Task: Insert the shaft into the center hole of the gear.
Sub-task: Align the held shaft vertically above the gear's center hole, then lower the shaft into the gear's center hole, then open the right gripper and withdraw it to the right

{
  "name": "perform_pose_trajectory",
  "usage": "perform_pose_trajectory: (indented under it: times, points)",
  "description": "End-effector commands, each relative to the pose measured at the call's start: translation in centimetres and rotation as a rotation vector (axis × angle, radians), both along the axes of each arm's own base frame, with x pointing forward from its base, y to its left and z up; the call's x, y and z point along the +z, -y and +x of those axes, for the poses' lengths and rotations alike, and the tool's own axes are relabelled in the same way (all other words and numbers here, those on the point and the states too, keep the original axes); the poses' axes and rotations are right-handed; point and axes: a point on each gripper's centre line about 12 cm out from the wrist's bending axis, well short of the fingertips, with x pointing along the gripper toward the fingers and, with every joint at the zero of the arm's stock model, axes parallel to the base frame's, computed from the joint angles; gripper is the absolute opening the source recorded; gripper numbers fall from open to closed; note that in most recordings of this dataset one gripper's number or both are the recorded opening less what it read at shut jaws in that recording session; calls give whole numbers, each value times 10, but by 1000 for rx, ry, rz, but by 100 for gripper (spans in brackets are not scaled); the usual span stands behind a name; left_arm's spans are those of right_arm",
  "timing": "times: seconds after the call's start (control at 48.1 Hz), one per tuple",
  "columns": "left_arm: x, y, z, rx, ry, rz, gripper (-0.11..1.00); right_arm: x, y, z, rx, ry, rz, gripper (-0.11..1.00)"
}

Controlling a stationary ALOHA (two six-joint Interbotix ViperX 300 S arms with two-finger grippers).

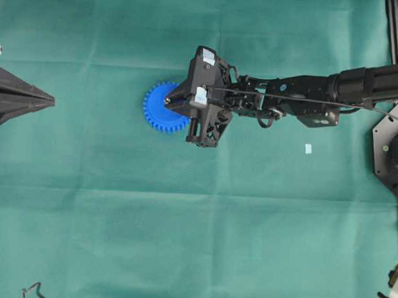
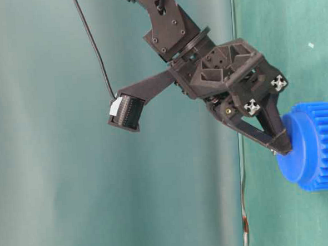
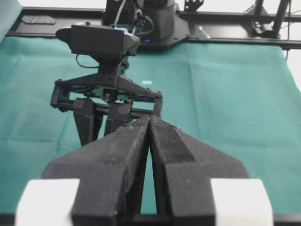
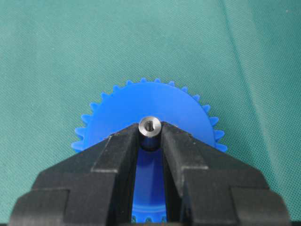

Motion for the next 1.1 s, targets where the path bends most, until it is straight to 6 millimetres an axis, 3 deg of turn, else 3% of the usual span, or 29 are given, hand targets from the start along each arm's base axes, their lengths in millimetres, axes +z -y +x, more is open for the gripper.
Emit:
perform_pose_trajectory:
  times: [0.0, 0.333, 0.52, 0.603, 0.831, 1.081]
  points:
    - [9, 0, 2, -1, 23, 1, 0, 8, -1, 4, 3, 16, 0, 17]
    - [9, 0, 3, -2, 21, 0, 0, 8, 1, 4, -5, 18, 3, 20]
    - [9, 0, 2, -2, 21, 1, 0, 8, 1, 4, -5, 18, 3, 67]
    - [9, 0, 2, -2, 21, 1, 0, 9, 1, 4, -5, 22, 2, 82]
    - [9, 0, 2, -2, 21, 0, 0, 16, 2, 3, -6, 36, 1, 76]
    - [9, 0, 2, -2, 23, 1, 0, 52, 0, -5, -2, 113, -14, 76]
